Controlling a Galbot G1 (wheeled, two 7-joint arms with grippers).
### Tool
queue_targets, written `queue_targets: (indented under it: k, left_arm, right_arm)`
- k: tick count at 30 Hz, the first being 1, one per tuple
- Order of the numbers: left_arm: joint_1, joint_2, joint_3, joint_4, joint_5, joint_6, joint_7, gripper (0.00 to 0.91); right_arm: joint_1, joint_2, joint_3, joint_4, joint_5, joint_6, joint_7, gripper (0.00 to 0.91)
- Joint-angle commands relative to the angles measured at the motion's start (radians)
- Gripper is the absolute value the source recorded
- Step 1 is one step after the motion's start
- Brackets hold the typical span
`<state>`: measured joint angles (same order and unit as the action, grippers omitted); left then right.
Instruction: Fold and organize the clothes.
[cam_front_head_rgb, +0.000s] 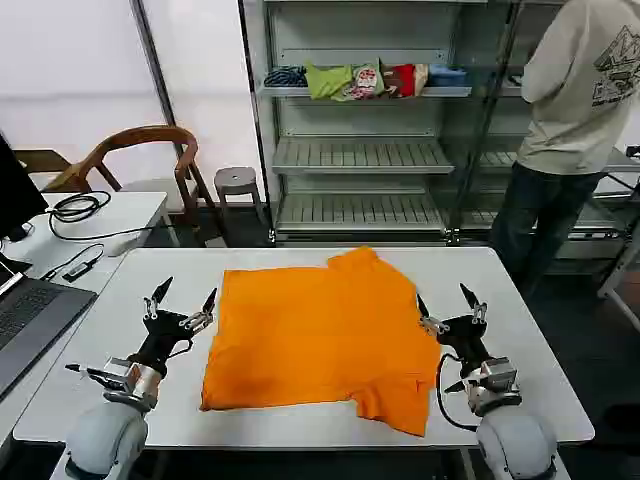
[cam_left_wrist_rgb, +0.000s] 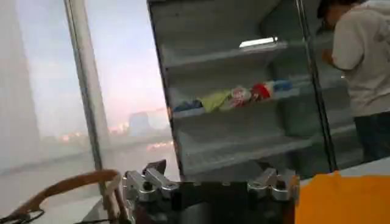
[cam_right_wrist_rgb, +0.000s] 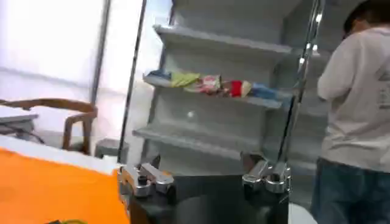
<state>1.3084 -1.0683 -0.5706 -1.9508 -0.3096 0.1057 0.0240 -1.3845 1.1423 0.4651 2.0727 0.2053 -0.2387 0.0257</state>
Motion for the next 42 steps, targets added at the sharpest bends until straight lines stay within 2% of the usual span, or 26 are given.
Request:
queue_targets:
  k: [1,8,12,26,42]
  left_arm:
    - [0.201,0.050,-0.009,-0.130,-0.054,0.262,-0.122,0.907]
    - [0.244,0.038,0.020,-0.175,-0.089,0.383,-0.146,0.907]
    - [0.257,0.016,0.030,-0.207,-0.111,0.466,-0.150,0.907]
    - [0.313,0.021,0.005,-0.233,-0.155,0.470,-0.148,0.907]
    - [0.295,0.007,0.003,-0.175,-0.172,0.470,-0.154,0.907]
  right_arm:
    - [-0.147,-0.050,-0.014,0.077,0.043,-0.027,0.013,0.907]
    - [-0.249,-0.078,0.001,0.116,0.056,-0.059,0.042,0.907]
    - [-0.281,-0.083,0.023,0.102,0.068,-0.058,0.032,0.907]
    - [-0.308,-0.079,-0.025,0.062,0.060,-0.043,0.002,0.907]
    - [-0.342,-0.088,-0.024,0.067,0.029,-0.045,0.001,0.907]
